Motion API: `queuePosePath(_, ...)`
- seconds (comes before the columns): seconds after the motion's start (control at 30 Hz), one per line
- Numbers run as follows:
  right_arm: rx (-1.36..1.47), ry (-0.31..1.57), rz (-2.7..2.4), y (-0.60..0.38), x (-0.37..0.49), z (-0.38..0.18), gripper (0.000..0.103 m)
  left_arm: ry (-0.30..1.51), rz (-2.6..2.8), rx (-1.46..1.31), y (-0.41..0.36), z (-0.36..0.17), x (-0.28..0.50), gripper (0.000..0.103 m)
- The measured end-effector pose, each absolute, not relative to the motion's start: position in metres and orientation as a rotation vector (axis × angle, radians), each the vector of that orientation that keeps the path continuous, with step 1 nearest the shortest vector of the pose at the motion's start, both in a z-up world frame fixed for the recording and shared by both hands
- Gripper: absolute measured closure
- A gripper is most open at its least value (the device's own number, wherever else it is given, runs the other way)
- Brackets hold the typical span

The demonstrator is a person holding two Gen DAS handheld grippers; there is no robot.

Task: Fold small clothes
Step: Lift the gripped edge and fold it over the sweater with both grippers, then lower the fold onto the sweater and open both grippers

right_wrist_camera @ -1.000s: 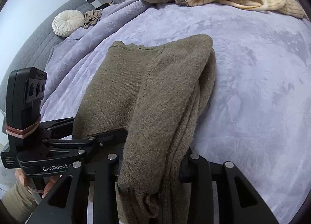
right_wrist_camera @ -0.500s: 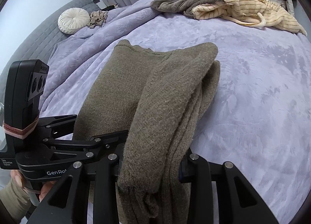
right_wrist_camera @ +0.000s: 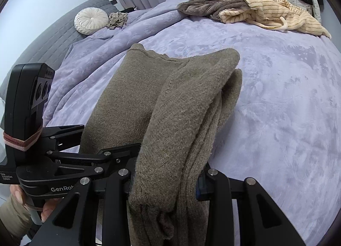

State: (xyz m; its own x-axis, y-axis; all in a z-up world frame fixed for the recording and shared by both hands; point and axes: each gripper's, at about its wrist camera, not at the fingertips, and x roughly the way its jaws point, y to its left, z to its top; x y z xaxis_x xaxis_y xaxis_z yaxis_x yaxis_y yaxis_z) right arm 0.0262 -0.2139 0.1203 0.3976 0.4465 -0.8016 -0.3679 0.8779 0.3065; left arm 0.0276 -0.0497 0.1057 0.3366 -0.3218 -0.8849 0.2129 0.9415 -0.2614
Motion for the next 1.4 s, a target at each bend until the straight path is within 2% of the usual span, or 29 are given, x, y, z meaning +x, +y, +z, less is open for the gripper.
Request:
queuePosePath(0.33, 0.082, 1.032, 0.528, -0.206, -0.026, 0.118, 0.066, 1.171, -0.352, -0.088, -0.045, 0.103, -0.024, 0.053)
queuePosePath(0.8, 0.1, 1.063, 0.539, -0.199, -0.074, 0.089, 0.066, 1.19, -0.357, -0.091, -0.034, 0.074, -0.071, 0.053)
queuePosePath(0.9, 0.11, 1.069, 0.542, -0.201, -0.076, 0.08, 0.065, 1.194, -0.351, -0.113, -0.03, 0.065, -0.075, 0.047)
queuePosePath(0.93, 0.121, 1.076, 0.54, -0.203, -0.075, 0.076, 0.065, 1.196, -0.34, -0.117, -0.028, 0.063, -0.075, 0.038)
queuePosePath(0.97, 0.13, 1.082, 0.54, -0.205, -0.074, 0.073, 0.063, 1.199, -0.326, -0.118, -0.025, 0.061, -0.076, 0.033)
queuePosePath(1.0, 0.141, 1.089, 0.536, -0.209, -0.072, 0.069, 0.06, 1.201, -0.311, -0.116, -0.023, 0.06, -0.077, 0.022)
queuePosePath(1.03, 0.156, 1.098, 0.531, -0.213, -0.07, 0.067, 0.057, 1.203, -0.294, -0.115, -0.02, 0.06, -0.078, 0.019)
queuePosePath(1.1, 0.197, 1.11, 0.521, -0.224, -0.068, 0.065, 0.05, 1.207, -0.283, -0.131, -0.011, 0.064, -0.079, 0.019)
queuePosePath(1.4, 0.044, 0.906, 0.591, -0.223, -0.096, 0.122, 0.05, 1.144, -0.122, -0.072, 0.008, 0.089, -0.057, 0.019)
